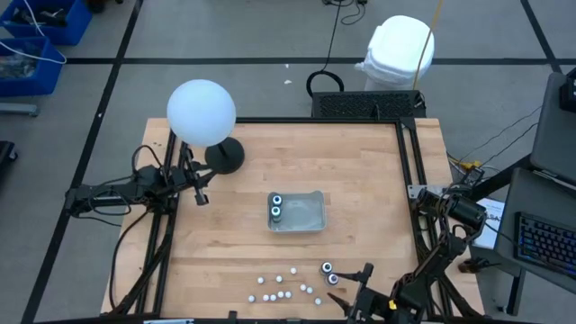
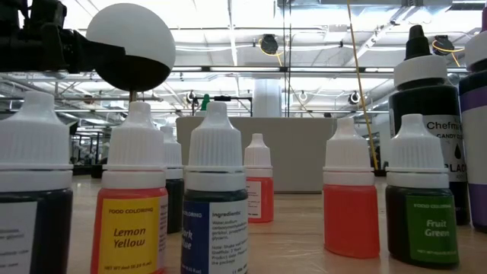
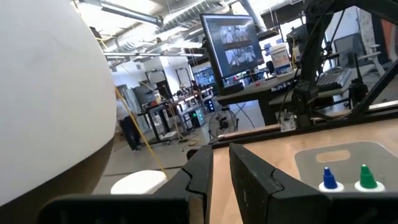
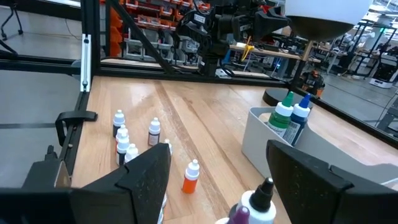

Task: Pick & Place food coloring
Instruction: Put the large violet food coloring bottle into the gray bin

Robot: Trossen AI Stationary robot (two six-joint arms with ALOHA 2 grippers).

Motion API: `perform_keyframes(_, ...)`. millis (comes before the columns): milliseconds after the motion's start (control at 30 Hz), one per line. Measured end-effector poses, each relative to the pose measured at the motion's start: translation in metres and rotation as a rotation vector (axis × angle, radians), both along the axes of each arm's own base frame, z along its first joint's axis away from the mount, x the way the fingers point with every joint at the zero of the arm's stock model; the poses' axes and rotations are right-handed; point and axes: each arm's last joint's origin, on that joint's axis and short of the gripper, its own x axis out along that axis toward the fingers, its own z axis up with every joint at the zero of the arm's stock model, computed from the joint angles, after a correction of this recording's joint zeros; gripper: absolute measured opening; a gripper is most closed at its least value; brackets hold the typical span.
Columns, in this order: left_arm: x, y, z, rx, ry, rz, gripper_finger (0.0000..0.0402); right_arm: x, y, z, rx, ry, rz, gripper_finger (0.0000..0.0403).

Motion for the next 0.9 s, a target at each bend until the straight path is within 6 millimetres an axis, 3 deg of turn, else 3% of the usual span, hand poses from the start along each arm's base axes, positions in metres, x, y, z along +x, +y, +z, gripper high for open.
perform_keyframes(367, 0.000, 0.000, 0.001, 0.020, -0.003, 0.005, 0.0063, -0.006, -0.011, -0.016, -0.015, 0.009, -0.008, 0.0256)
perform_keyframes(900, -0.001, 0.000, 0.002, 0.024, -0.017, 0.006, 0.0063, -0.004, -0.007, -0.014, 0.053, 0.015, 0.039, 0.0256)
